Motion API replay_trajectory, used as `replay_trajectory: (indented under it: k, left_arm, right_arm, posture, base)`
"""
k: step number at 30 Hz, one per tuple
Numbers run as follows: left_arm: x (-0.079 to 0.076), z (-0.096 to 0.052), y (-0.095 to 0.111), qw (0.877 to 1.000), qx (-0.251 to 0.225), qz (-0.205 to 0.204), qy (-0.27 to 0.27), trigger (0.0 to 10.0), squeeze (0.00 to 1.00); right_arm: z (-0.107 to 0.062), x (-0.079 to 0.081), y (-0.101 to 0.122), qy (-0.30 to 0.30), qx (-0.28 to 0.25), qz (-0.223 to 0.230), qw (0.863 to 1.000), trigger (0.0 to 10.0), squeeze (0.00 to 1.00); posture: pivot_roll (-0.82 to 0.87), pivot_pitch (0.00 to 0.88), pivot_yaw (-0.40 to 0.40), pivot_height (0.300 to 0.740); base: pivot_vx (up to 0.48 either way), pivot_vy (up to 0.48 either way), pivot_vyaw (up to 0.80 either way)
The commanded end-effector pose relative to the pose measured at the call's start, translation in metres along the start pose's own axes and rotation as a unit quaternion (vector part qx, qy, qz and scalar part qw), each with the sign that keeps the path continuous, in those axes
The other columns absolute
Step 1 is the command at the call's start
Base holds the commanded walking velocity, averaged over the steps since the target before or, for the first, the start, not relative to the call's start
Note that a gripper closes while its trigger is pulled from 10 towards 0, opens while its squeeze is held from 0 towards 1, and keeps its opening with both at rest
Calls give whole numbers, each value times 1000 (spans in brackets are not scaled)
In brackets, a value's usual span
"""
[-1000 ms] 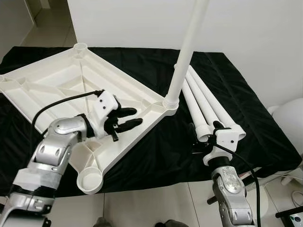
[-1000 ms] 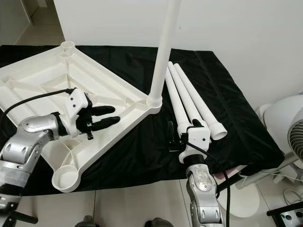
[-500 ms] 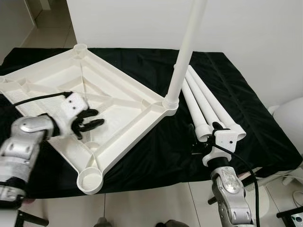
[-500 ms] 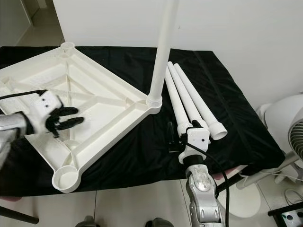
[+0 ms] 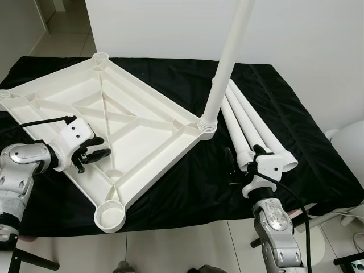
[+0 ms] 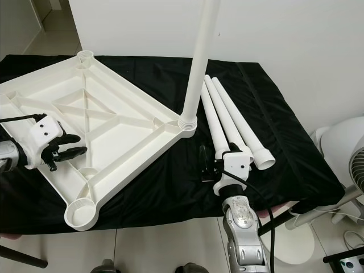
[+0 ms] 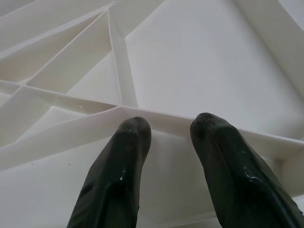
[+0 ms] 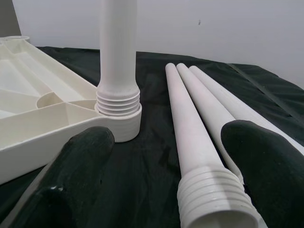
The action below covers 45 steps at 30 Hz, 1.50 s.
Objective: Building children table
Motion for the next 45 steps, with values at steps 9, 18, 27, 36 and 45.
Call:
replay_trajectory:
  k: [9,18,27,36,45]
  left_arm:
    - [-21,14,-9,996,40,63,-38,10000,0]
    - [-42,37,13,996,-6,68,-65,10000,0]
    - [-42,65,43,996,-51,67,-28,10000,0]
    - [-4,56,34,997,-31,58,42,10000,0]
    - [9,31,43,996,-87,2,-1,10000,1000]
  right_arm:
    - [-2,-5,-1,-4,3,-5,1000,10000,0]
    - [-2,-9,1,-11,0,-8,1000,10000,0]
    - [-1,-10,1,-16,-1,-8,1000,10000,0]
    - [-3,-6,-1,-14,3,-7,1000,10000,0]
    - [-5,-5,-4,-15,7,-5,1000,10000,0]
  posture:
    - [46,0,-54,740]
    - [34,0,-46,740]
    - [29,2,-38,740]
    - [31,8,-32,740]
    - [43,15,-25,740]
  base:
    - [0,0,0]
    - [0,0,0]
    - [0,0,0]
    - [0,0,0]
    - [0,0,0]
Point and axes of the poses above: a point about 5 cm out from each wrist's last joint towards the gripper, its own z axis pointing out of the wrist towards the gripper, its own y axis along the axis of the wrist's last joint, x = y × z, the point moved 5 cm from there along z, pointing out of the wrist towards the gripper, and after that the axes turned 2 degrees about z, right-handed, at the moved point
